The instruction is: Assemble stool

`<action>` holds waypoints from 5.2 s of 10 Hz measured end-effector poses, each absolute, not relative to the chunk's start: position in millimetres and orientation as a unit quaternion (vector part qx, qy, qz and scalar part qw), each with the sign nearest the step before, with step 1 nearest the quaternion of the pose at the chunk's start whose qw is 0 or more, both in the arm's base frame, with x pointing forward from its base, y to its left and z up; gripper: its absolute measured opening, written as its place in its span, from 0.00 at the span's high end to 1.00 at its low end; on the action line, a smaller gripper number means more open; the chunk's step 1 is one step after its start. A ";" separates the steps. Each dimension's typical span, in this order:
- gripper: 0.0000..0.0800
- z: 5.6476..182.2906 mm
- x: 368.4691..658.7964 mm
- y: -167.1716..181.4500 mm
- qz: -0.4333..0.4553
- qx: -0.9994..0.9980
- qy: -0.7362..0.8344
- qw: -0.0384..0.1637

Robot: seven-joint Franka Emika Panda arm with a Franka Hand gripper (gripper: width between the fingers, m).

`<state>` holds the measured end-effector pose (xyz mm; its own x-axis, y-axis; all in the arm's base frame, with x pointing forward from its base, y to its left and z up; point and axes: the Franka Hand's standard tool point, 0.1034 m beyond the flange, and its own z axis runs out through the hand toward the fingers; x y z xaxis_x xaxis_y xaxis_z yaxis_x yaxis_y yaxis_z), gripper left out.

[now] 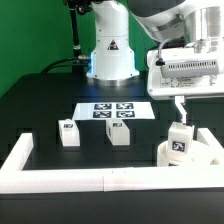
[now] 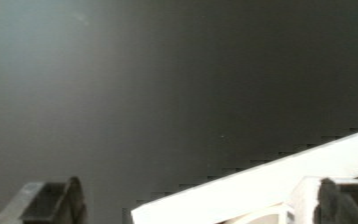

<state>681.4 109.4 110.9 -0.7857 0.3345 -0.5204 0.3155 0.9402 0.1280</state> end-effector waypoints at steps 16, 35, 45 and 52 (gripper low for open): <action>0.19 130.4 662.0 153.1 0.008 0.378 0.863 0.336; 0.19 181.1 657.5 95.2 -0.174 0.581 0.696 0.383; 0.19 193.5 681.0 73.7 -0.077 0.577 0.751 0.311; 0.19 182.4 675.4 54.6 -0.090 0.530 0.813 0.226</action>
Offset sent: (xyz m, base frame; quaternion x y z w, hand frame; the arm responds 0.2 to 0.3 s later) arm -0.0079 0.0020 0.0178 0.1381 -0.1523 0.0457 0.9776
